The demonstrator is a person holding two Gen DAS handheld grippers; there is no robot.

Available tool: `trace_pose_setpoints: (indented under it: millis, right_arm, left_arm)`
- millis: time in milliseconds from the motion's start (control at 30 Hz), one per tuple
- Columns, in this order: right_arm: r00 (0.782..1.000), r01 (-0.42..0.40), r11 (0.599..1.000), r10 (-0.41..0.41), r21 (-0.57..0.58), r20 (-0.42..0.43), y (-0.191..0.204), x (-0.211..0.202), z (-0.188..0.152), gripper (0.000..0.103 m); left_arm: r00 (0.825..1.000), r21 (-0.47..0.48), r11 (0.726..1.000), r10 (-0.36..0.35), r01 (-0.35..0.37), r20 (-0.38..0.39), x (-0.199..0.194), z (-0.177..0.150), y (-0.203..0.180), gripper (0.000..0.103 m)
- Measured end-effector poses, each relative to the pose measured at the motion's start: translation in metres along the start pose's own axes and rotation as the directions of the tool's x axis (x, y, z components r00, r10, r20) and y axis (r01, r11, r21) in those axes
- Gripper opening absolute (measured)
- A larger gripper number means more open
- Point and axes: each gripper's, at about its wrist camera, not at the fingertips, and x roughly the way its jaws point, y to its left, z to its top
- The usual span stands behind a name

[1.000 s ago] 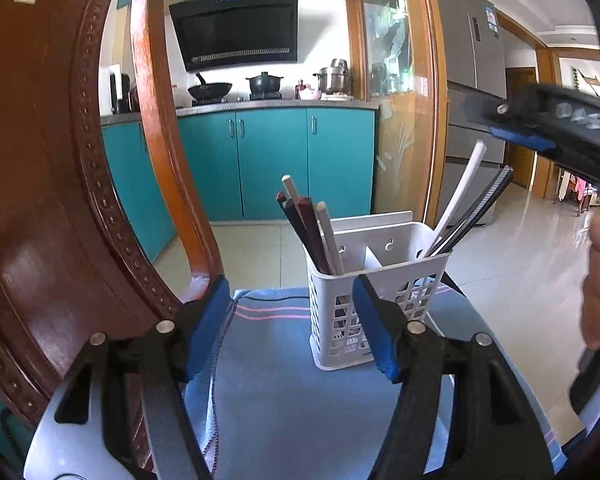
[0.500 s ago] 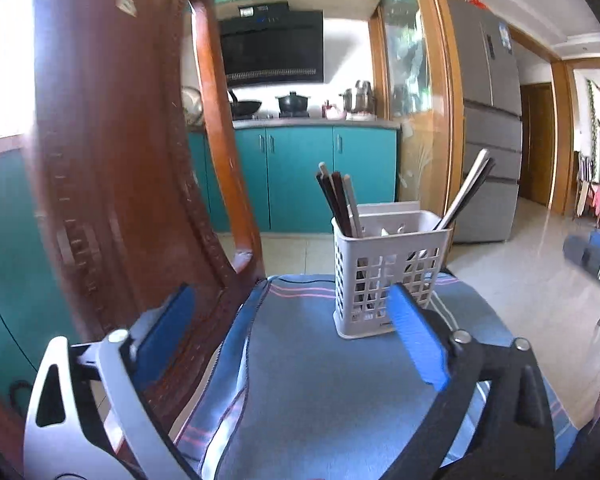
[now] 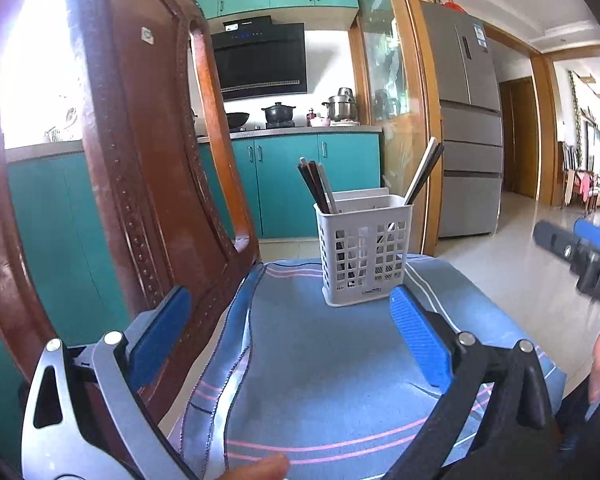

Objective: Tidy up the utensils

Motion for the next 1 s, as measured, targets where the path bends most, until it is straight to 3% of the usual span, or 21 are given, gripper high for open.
trace_pose_setpoints:
  millis: [267, 1000]
  right_arm:
    - [1.0, 0.001, 0.999, -0.002, -0.039, -0.023, 0.015, 0.0, -0.005, 0.1]
    - [0.999, 0.013, 0.999, -0.015, -0.037, -0.039, 0.017, -0.001, -0.011, 0.1]
  left_arm:
    - [1.0, -0.063, 0.998, -0.005, 0.004, -0.012, 0.001, -0.001, 0.011, 0.099]
    - [1.0, -0.038, 0.999, -0.016, 0.016, 0.001, -0.006, -0.003, 0.006, 0.099]
